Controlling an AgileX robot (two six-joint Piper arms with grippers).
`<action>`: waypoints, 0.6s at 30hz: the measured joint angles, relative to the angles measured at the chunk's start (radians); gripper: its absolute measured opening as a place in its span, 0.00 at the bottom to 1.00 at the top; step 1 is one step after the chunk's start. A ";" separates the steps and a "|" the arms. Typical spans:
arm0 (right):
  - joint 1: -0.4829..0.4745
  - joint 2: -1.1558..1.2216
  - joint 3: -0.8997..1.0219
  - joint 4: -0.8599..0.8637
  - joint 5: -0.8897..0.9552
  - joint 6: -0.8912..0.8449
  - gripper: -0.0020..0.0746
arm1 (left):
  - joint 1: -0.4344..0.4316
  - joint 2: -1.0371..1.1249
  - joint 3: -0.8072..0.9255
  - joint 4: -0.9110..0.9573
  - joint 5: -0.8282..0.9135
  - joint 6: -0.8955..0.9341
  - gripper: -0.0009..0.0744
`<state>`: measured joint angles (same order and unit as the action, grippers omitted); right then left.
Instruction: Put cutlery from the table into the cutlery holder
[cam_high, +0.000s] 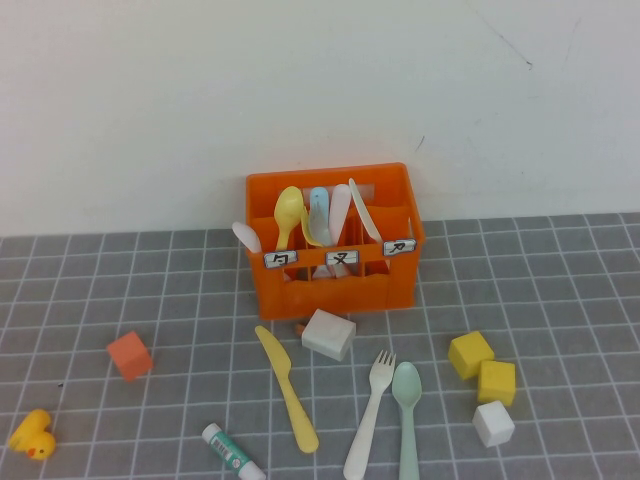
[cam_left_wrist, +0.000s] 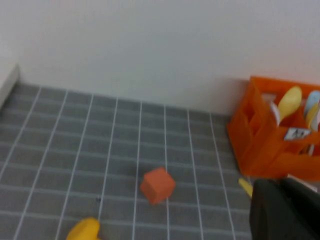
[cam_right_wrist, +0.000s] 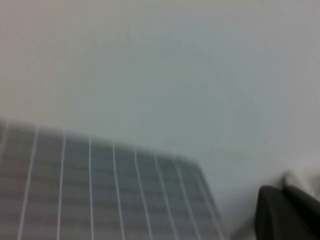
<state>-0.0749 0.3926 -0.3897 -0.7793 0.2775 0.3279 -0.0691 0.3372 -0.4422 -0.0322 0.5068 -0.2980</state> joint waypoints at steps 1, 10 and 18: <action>0.002 0.042 -0.004 0.028 0.042 -0.068 0.02 | 0.000 0.018 0.005 -0.009 0.018 0.000 0.01; 0.080 0.299 -0.055 0.722 0.254 -0.639 0.02 | 0.000 0.264 0.013 -0.304 0.225 0.247 0.01; 0.090 0.438 -0.055 1.216 0.412 -1.169 0.02 | -0.001 0.598 0.000 -0.725 0.234 0.674 0.01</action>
<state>0.0155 0.8303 -0.4449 0.4368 0.6899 -0.8411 -0.0698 0.9356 -0.4424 -0.7570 0.7411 0.3760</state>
